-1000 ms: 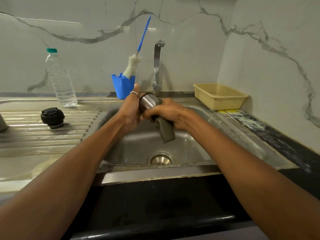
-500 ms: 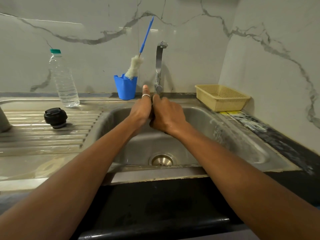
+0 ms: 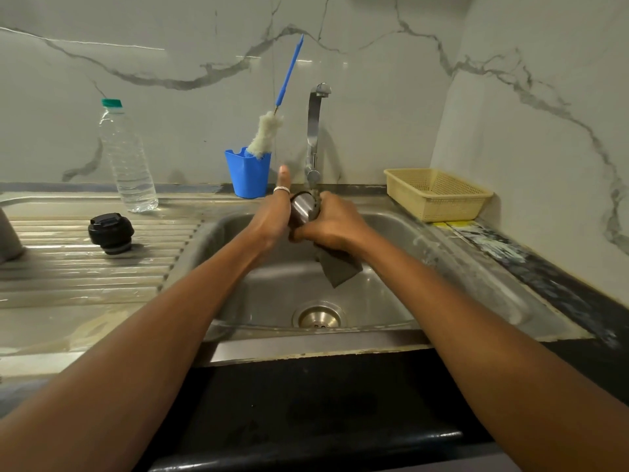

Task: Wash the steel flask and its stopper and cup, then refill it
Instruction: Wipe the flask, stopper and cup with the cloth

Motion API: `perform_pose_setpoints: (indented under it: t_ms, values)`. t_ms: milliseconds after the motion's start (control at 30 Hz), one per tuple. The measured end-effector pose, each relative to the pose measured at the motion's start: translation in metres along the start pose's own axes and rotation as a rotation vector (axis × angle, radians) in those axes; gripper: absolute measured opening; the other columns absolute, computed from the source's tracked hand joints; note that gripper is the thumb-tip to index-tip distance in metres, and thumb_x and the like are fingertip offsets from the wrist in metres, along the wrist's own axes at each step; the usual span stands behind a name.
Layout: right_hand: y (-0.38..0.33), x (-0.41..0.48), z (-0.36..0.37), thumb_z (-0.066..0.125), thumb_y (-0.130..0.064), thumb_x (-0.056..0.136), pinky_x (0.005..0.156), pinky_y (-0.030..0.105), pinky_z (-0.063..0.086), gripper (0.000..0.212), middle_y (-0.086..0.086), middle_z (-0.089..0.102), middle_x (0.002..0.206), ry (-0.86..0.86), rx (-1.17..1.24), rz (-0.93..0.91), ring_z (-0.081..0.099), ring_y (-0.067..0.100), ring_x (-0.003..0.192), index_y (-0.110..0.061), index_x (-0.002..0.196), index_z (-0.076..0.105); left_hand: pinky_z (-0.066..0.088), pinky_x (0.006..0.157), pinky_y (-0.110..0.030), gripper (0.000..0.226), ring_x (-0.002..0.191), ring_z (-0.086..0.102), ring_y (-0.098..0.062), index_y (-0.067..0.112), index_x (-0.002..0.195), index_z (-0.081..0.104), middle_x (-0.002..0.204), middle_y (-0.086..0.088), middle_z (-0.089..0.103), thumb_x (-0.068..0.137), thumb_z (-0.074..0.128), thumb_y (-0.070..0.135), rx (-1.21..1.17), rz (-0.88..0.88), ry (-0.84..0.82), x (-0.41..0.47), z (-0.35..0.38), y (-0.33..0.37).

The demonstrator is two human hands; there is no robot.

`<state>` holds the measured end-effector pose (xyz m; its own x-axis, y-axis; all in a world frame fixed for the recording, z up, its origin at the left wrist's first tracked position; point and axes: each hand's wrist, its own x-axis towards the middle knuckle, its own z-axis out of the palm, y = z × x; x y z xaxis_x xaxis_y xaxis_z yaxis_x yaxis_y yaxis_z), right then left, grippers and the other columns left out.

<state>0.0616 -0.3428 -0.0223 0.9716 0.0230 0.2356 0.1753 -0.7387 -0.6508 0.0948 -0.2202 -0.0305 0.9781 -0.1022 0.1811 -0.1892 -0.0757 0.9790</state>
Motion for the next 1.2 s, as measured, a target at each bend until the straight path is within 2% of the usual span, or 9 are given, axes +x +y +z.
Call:
perform_pose_setpoints:
  t_ms: [100, 233, 367, 500, 733, 833, 900, 1100, 1200]
  values:
    - [0.005, 0.004, 0.012, 0.083, -0.032, 0.069, 0.067, 0.039, 0.052, 0.064, 0.006, 0.066, 0.097, 0.156, -0.574, -0.118, 0.068, 0.029, 0.087, -0.015, 0.12, 0.049, 0.047, 0.091, -0.034, 0.079, 0.091, 0.063, -0.02, 0.012, 0.08, 0.066, 0.089, -0.009, 0.071, 0.1, 0.019, 0.072, 0.199, -0.014, 0.038, -0.002, 0.005, -0.002]
    - [0.005, 0.006, 0.021, 0.077, -0.023, 0.08, 0.064, 0.039, 0.043, 0.058, 0.012, 0.063, 0.11, 0.266, -0.749, -0.256, 0.069, 0.035, 0.091, -0.011, 0.127, 0.044, 0.045, 0.111, -0.051, 0.092, 0.117, 0.063, -0.035, 0.001, 0.126, 0.064, 0.125, -0.026, 0.066, 0.098, 0.019, 0.075, 0.097, -0.051, 0.044, -0.003, 0.013, -0.002]
    - [0.002, 0.011, 0.024, 0.088, -0.039, 0.063, 0.071, 0.042, 0.059, 0.063, 0.002, 0.069, 0.093, 0.072, -0.31, -0.052, 0.069, 0.022, 0.081, -0.015, 0.112, 0.056, 0.05, 0.09, -0.037, 0.079, 0.082, 0.062, -0.023, 0.015, 0.072, 0.062, 0.074, -0.006, 0.067, 0.099, 0.017, 0.074, 0.012, -0.044, 0.057, 0.003, 0.005, -0.009]
    - [0.005, -0.002, 0.002, 0.086, -0.015, 0.074, 0.059, 0.032, 0.059, 0.034, 0.004, 0.069, 0.075, -0.241, 0.513, 0.165, 0.064, 0.015, 0.066, -0.012, 0.103, 0.068, 0.055, 0.082, -0.036, 0.076, 0.082, 0.066, -0.019, 0.011, 0.083, 0.065, 0.072, -0.002, 0.07, 0.102, 0.02, 0.069, -0.126, -0.053, -0.058, 0.006, -0.002, -0.006]
    - [0.003, -0.008, -0.002, 0.085, -0.019, 0.08, 0.058, 0.029, 0.055, 0.031, 0.009, 0.066, 0.081, -0.35, 0.581, 0.203, 0.059, 0.013, 0.064, -0.005, 0.103, 0.071, 0.052, 0.075, -0.019, 0.062, 0.079, 0.066, -0.004, 0.019, 0.086, 0.061, 0.086, 0.005, 0.074, 0.103, 0.025, 0.066, -0.018, -0.02, -0.019, 0.004, -0.003, 0.0]
    - [0.004, -0.008, -0.004, 0.083, -0.021, 0.082, 0.059, 0.028, 0.055, 0.027, 0.009, 0.067, 0.084, -0.368, 0.596, 0.22, 0.059, 0.013, 0.066, -0.007, 0.101, 0.071, 0.053, 0.074, -0.017, 0.054, 0.065, 0.068, 0.004, 0.025, 0.085, 0.059, 0.065, 0.012, 0.073, 0.105, 0.025, 0.061, 0.043, 0.018, -0.018, 0.0, -0.003, 0.002]
    - [0.004, -0.007, -0.005, 0.081, -0.021, 0.082, 0.059, 0.027, 0.056, 0.025, 0.008, 0.067, 0.085, -0.359, 0.593, 0.229, 0.059, 0.012, 0.066, -0.009, 0.101, 0.07, 0.054, 0.093, -0.029, 0.046, 0.082, 0.07, -0.005, 0.034, 0.088, 0.06, 0.078, 0.007, 0.073, 0.105, 0.027, 0.062, 0.022, 0.037, -0.026, -0.005, -0.003, 0.005]
    - [0.01, 0.006, 0.014, 0.087, -0.044, 0.065, 0.072, 0.04, 0.059, 0.055, -0.002, 0.068, 0.091, 0.003, -0.312, -0.035, 0.066, 0.018, 0.08, -0.02, 0.107, 0.059, 0.046, 0.1, -0.041, 0.076, 0.087, 0.06, -0.018, 0.015, 0.074, 0.059, 0.086, -0.008, 0.066, 0.097, 0.02, 0.076, 0.254, -0.039, 0.026, -0.006, -0.003, 0.0]
    - [0.006, 0.005, 0.019, 0.084, -0.043, 0.068, 0.076, 0.044, 0.058, 0.063, -0.001, 0.059, 0.089, 0.091, -0.565, -0.092, 0.065, 0.024, 0.083, -0.019, 0.116, 0.05, 0.042, 0.113, -0.049, 0.074, 0.114, 0.063, -0.032, 0.013, 0.093, 0.058, 0.111, -0.015, 0.068, 0.098, 0.018, 0.075, 0.209, -0.081, -0.012, -0.006, 0.002, -0.001]
